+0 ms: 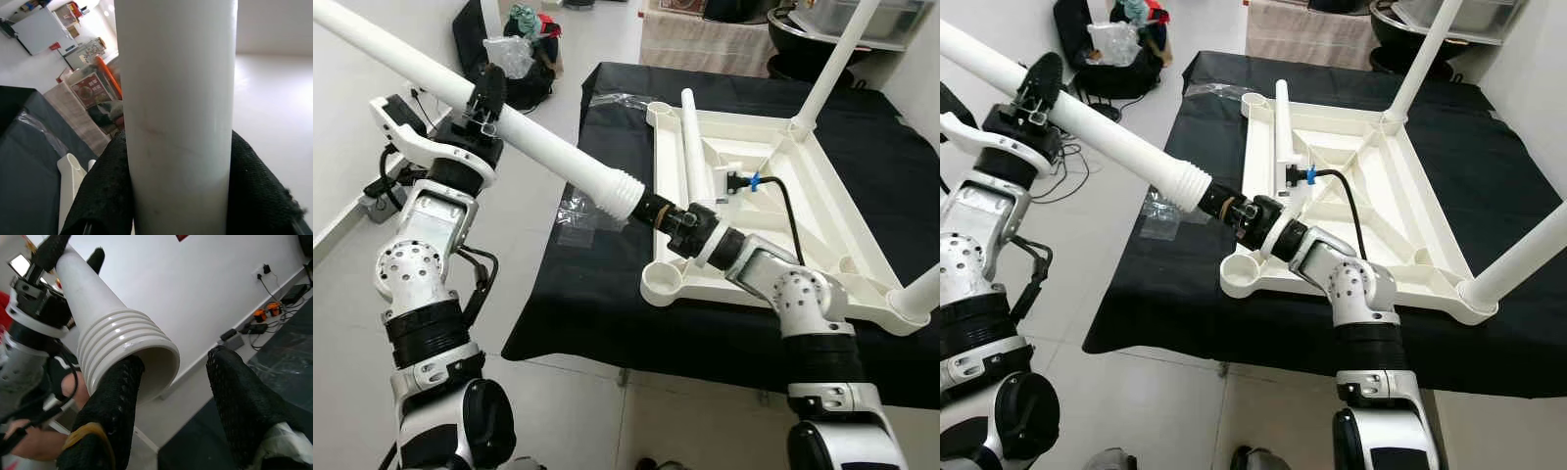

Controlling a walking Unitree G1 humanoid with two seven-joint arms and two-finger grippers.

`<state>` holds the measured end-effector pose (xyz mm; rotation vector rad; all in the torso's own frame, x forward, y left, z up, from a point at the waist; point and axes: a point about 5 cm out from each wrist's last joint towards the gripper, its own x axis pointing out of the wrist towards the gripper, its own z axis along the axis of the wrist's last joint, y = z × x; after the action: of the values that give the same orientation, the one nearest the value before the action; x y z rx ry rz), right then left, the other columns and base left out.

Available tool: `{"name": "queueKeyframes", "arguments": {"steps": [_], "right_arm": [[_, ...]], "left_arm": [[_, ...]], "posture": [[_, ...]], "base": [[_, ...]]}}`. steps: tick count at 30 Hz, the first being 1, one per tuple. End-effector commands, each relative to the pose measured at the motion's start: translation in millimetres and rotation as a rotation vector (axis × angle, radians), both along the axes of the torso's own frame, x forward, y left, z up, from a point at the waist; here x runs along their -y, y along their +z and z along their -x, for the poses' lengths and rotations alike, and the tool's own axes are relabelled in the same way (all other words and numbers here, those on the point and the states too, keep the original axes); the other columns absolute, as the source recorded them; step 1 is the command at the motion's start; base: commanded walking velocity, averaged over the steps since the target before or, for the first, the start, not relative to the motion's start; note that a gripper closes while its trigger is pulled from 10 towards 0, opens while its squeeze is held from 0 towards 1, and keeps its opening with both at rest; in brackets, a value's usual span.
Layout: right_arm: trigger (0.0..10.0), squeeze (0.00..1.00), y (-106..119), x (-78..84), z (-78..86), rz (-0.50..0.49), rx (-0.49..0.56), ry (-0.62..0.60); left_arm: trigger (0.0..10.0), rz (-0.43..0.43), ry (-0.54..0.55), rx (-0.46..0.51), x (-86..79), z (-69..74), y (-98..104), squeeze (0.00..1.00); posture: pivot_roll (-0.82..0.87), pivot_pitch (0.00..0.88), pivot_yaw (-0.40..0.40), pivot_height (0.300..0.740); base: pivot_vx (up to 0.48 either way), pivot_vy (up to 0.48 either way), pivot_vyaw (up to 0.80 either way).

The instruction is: Building children table

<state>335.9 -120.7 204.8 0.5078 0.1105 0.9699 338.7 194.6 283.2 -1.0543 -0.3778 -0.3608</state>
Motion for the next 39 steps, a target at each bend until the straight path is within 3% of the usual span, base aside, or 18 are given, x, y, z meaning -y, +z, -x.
{"name": "queueKeyframes", "arguments": {"steps": [1, 3, 5, 8, 12, 13, 16, 17, 18, 19, 20, 22, 23, 25, 27, 28, 34, 39], "right_arm": [[10.0, 0.00, 6.0, 1.6, -1.4, 0.010, 0.046, -0.001], [10.0, 0.00, -0.3, 9.2, -9.4, 0.195, 0.109, -0.059], [10.0, 0.00, -0.3, 9.2, -9.4, 0.195, 0.109, -0.059], [10.0, 0.00, 2.2, 28.8, -22.5, 0.434, 0.249, -0.143], [10.0, 0.00, 3.3, 37.6, -25.9, 0.510, 0.293, -0.156], [10.0, 0.00, 6.0, 48.4, -30.2, 0.568, 0.315, -0.187], [10.0, 0.00, 8.7, 54.6, -32.6, 0.600, 0.328, -0.204], [10.0, 0.00, 8.7, 54.6, -32.6, 0.600, 0.328, -0.204], [10.0, 0.00, 12.0, 57.8, -34.4, 0.589, 0.324, -0.215], [10.0, 0.00, 12.0, 57.8, -34.4, 0.589, 0.324, -0.215], [10.0, 0.00, 17.7, 60.4, -36.5, 0.572, 0.328, -0.230], [10.0, 0.00, 37.9, 53.5, -36.8, 0.403, 0.333, -0.199], [10.0, 0.00, 37.9, 53.5, -36.8, 0.403, 0.333, -0.199], [10.0, 0.00, 49.0, 37.6, -31.7, 0.287, 0.349, -0.104], [10.0, 0.00, 49.0, 37.6, -31.7, 0.287, 0.349, -0.104], [10.0, 0.00, 51.4, 25.0, -27.2, 0.228, 0.362, -0.015], [10.0, 0.00, 51.1, 19.2, -25.1, 0.201, 0.365, 0.025], [10.0, 0.00, 36.3, 2.3, -20.1, 0.217, 0.357, 0.107]], "left_arm": [[0.0, -0.027, 0.031, -0.026, -2.2, 0.7, -3.7, 0.00], [0.0, -0.037, 0.039, -0.034, -2.5, 1.0, -2.2, 0.00], [0.0, -0.037, 0.039, -0.034, -2.5, 1.0, -2.2, 0.00], [0.0, -0.044, 0.036, -0.043, -2.1, 2.0, -0.5, 0.00], [0.0, -0.047, 0.032, -0.047, -1.3, 2.9, 0.1, 0.00], [0.0, -0.080, 0.014, -0.058, 0.7, 3.6, -0.2, 0.00], [0.0, -0.138, -0.001, -0.075, 2.9, 3.3, -1.2, 0.00], [0.0, -0.138, -0.001, -0.075, 2.9, 3.3, -1.2, 0.00], [5.9, -0.214, -0.028, -0.077, 6.5, 3.9, -1.6, 0.00], [5.9, -0.214, -0.028, -0.077, 6.5, 3.9, -1.6, 0.00], [10.0, -0.331, -0.055, -0.075, 11.2, 4.2, -2.1, 0.00], [10.0, -0.607, -0.113, -0.024, 23.2, 6.7, -2.2, 0.00], [10.0, -0.607, -0.113, -0.024, 23.2, 6.7, -2.2, 0.00], [10.0, -0.784, -0.168, 0.056, 33.7, 10.7, -1.5, 0.00], [10.0, -0.784, -0.168, 0.056, 33.7, 10.7, -1.5, 0.00], [10.0, -0.880, -0.180, 0.096, 38.8, 11.3, -0.8, 0.00], [10.0, -0.917, -0.181, 0.117, 41.0, 11.0, 0.7, 0.00], [10.0, -0.971, -0.164, 0.197, 46.0, 8.0, 15.4, 0.00]], "posture": [[0.04, 0.071, -0.068, 0.740], [0.04, 0.073, -0.066, 0.740], [0.04, 0.073, -0.066, 0.740], [0.04, 0.072, -0.065, 0.740], [0.04, 0.072, -0.065, 0.740], [0.04, 0.072, -0.065, 0.740], [0.04, 0.072, -0.062, 0.740], [0.04, 0.072, -0.062, 0.740], [0.05, 0.072, -0.061, 0.740], [0.05, 0.072, -0.061, 0.740], [0.05, 0.073, -0.063, 0.740], [0.05, 0.071, -0.062, 0.740], [0.05, 0.071, -0.062, 0.740], [0.05, 0.068, -0.059, 0.740], [0.05, 0.068, -0.059, 0.740], [0.05, 0.066, -0.061, 0.740], [0.05, 0.063, -0.060, 0.740], [0.05, 0.059, -0.065, 0.740]], "base": [[0.000, 0.000, 0.00], [0.000, 0.000, 0.00], [0.000, 0.000, 0.00], [0.000, 0.000, 0.00], [0.000, 0.000, 0.00], [0.000, 0.000, 0.00], [0.000, 0.000, 0.00], [0.000, 0.000, 0.00], [0.000, 0.000, 0.00], [0.000, 0.000, 0.00], [0.000, 0.000, 0.00], [0.000, 0.000, 0.00], [0.000, 0.000, 0.00], [0.000, 0.000, 0.00], [0.000, 0.000, 0.00], [0.000, 0.000, 0.00], [0.000, 0.000, 0.00], [0.000, 0.000, 0.00]]}}
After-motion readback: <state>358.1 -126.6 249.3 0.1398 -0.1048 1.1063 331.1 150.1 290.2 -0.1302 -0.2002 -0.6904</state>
